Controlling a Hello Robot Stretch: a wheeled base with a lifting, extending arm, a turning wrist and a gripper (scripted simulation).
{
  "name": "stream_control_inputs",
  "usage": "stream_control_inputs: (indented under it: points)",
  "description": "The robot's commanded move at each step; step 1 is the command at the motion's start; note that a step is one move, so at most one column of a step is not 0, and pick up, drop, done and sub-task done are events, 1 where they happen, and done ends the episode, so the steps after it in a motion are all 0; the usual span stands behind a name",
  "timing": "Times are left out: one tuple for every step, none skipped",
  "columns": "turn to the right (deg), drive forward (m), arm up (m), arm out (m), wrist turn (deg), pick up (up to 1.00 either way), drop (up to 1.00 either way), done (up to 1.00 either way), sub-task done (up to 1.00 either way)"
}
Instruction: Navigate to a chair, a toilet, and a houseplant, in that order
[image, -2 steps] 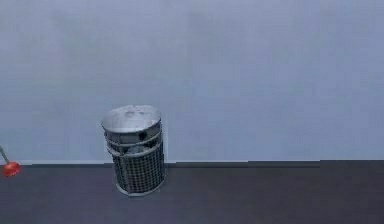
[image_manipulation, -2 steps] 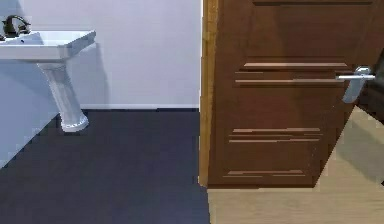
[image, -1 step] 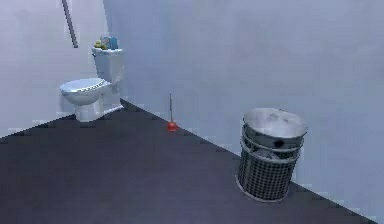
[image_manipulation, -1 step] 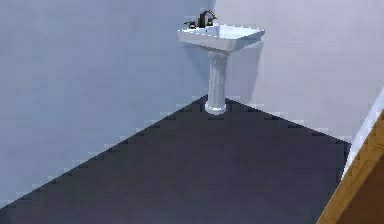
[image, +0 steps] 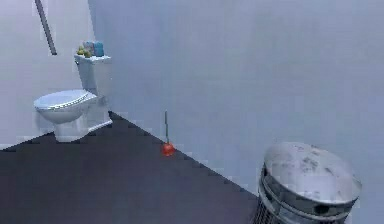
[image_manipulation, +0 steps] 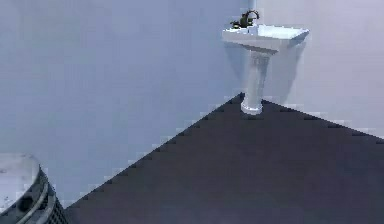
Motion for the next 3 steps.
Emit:
stream_control_inputs:
  points:
    - [-42.0, 0.00, 0.00, 0.00, 0.0, 0.00, 0.00, 0.00, 0.00]
    - [0.0, 1.00, 0.00, 0.00, 0.0, 0.00, 0.00, 0.00, 0.00]
    - [-3.0, 0.00, 0.00, 0.00, 0.0, 0.00, 0.00, 0.00, 0.00]
